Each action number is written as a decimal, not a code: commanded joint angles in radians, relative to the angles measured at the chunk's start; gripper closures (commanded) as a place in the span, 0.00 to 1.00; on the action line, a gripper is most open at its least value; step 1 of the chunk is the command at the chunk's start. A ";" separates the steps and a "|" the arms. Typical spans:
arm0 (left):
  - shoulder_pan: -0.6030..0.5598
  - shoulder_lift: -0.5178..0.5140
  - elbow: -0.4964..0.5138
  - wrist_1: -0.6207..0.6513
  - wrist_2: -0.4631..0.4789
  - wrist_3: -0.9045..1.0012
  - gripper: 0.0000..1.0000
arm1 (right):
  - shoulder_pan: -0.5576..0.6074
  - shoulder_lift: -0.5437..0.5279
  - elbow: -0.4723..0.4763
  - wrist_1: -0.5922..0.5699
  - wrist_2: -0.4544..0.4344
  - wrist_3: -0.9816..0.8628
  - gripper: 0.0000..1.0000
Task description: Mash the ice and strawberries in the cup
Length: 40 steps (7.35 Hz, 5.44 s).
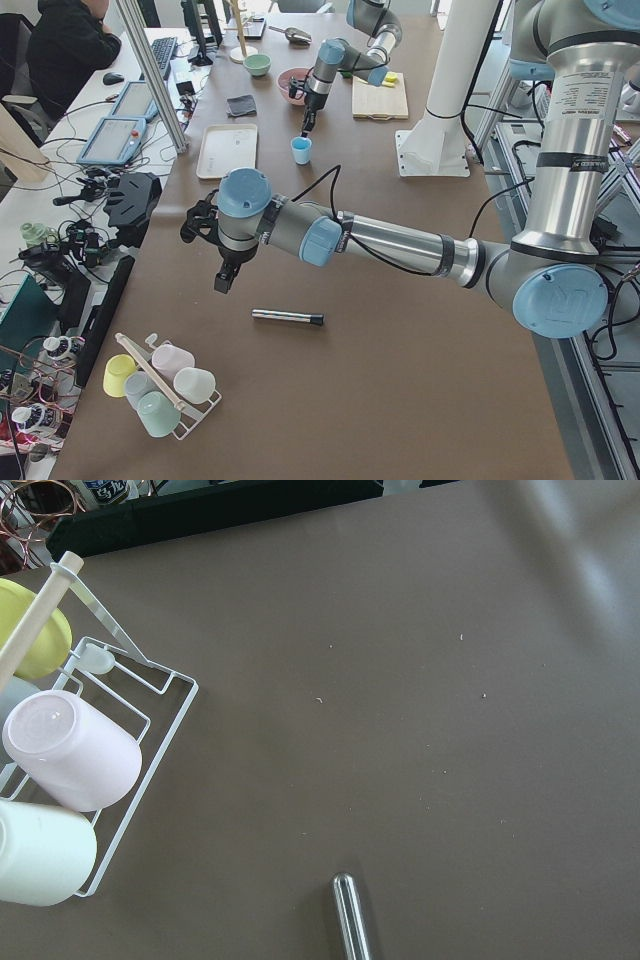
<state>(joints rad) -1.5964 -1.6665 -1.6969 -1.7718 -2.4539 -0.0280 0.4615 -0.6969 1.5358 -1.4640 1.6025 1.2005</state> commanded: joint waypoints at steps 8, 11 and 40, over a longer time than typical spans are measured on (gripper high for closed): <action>0.001 -0.001 0.000 0.000 0.000 -0.001 0.02 | 0.048 -0.069 0.062 -0.035 0.009 -0.084 0.01; 0.003 -0.002 -0.004 0.000 0.000 -0.012 0.02 | 0.207 -0.218 0.149 -0.039 0.151 -0.208 0.02; 0.004 -0.015 0.002 0.002 0.000 -0.013 0.02 | 0.350 -0.471 0.130 -0.035 0.237 -0.527 0.24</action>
<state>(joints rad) -1.5926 -1.6811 -1.6945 -1.7703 -2.4544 -0.0414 0.8112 -1.1694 1.6844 -1.5040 1.8422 0.6747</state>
